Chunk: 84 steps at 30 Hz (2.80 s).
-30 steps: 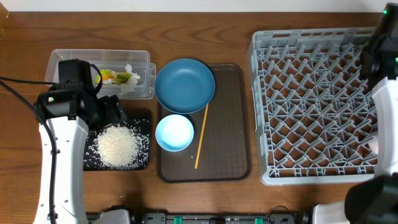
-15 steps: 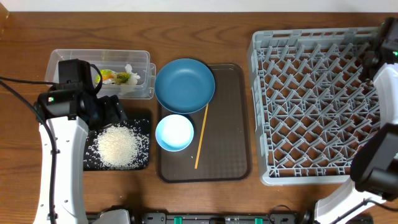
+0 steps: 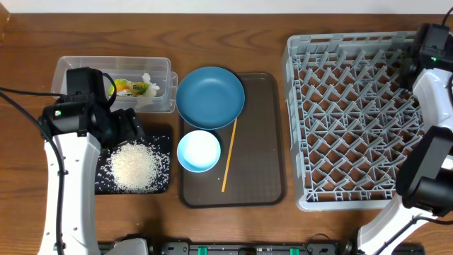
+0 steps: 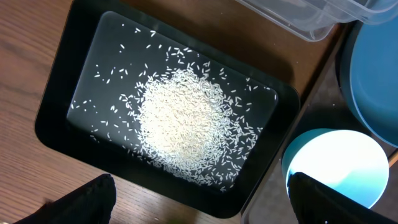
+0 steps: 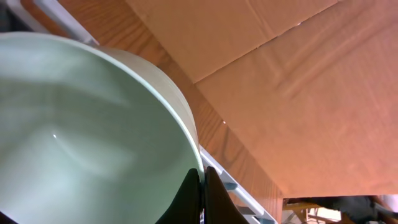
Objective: Sort waste into correct bins and load items into the dishwasher rack
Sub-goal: 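Set the mint-green bowl on edge in the rack and release, then reach the right gripper to the light-blue bowl and grasp its rim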
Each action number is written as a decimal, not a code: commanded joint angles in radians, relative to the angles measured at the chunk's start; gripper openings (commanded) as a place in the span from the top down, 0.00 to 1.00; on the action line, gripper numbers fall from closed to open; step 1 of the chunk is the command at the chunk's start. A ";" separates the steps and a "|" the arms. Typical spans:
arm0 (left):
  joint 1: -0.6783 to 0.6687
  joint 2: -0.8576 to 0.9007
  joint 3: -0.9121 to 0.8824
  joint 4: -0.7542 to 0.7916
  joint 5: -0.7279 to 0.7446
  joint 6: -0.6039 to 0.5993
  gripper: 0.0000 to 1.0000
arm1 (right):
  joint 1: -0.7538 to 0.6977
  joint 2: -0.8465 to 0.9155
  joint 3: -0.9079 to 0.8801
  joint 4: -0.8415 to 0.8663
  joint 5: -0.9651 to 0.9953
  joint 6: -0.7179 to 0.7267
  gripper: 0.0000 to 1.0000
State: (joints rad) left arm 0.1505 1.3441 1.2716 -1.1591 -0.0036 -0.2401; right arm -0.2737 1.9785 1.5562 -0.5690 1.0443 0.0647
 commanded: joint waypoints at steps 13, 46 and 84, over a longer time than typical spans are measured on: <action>0.005 -0.012 0.002 -0.003 -0.008 -0.009 0.09 | 0.019 0.017 0.007 0.131 0.179 -0.021 0.99; 0.005 -0.012 0.002 -0.003 -0.008 -0.009 0.09 | 0.059 0.073 -0.006 0.131 0.112 -0.014 0.96; 0.005 -0.012 0.002 -0.003 -0.008 -0.009 0.09 | 0.269 -0.198 -0.006 -0.214 -0.933 0.032 0.48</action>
State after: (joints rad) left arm 0.1505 1.3441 1.2716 -1.1595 -0.0036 -0.2401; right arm -0.0498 1.8530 1.5524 -0.7628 0.5251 0.0669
